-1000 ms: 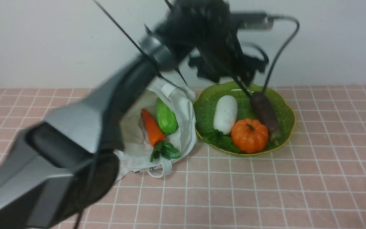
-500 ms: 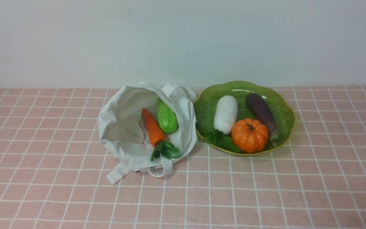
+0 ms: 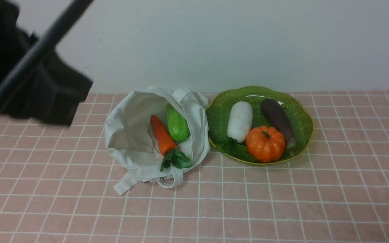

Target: Take vegetables from bag on pink coffee tablecloth place on plate.

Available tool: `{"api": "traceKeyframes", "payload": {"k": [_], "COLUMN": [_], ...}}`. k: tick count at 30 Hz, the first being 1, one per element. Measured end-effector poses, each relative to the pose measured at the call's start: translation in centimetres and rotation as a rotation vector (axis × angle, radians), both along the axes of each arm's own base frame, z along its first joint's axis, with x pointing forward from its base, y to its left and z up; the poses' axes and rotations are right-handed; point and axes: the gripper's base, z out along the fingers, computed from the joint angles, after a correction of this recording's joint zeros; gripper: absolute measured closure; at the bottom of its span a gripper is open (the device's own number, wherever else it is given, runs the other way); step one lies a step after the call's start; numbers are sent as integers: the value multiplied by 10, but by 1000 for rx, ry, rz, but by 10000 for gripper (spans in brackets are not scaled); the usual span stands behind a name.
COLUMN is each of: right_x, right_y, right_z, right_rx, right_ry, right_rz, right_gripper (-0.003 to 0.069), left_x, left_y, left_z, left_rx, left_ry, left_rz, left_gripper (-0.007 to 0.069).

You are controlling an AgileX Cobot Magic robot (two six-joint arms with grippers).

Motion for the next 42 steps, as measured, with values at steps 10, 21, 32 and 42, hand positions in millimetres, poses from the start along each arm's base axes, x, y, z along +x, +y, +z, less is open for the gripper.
{"api": "traceKeyframes", "payload": {"k": [10,21,32,42], "right_x": [0,0,0,0], "right_y": [0,0,0,0], "right_z": [0,0,0,0], "right_rx": [0,0,0,0], "right_ry": [0,0,0,0], "right_rz": [0,0,0,0], "right_gripper": [673,673,673,673], "left_x": [-65,-85,-81,-72], "left_y": [44,58,60,78], "left_z": [-112,-170,-189,-219], "left_rx": [-208,-236,-160,-79], "left_ry": [-229,-268,-287,-334], "left_rz": [26,25,33,300], "left_gripper": [629,629,629,629]}}
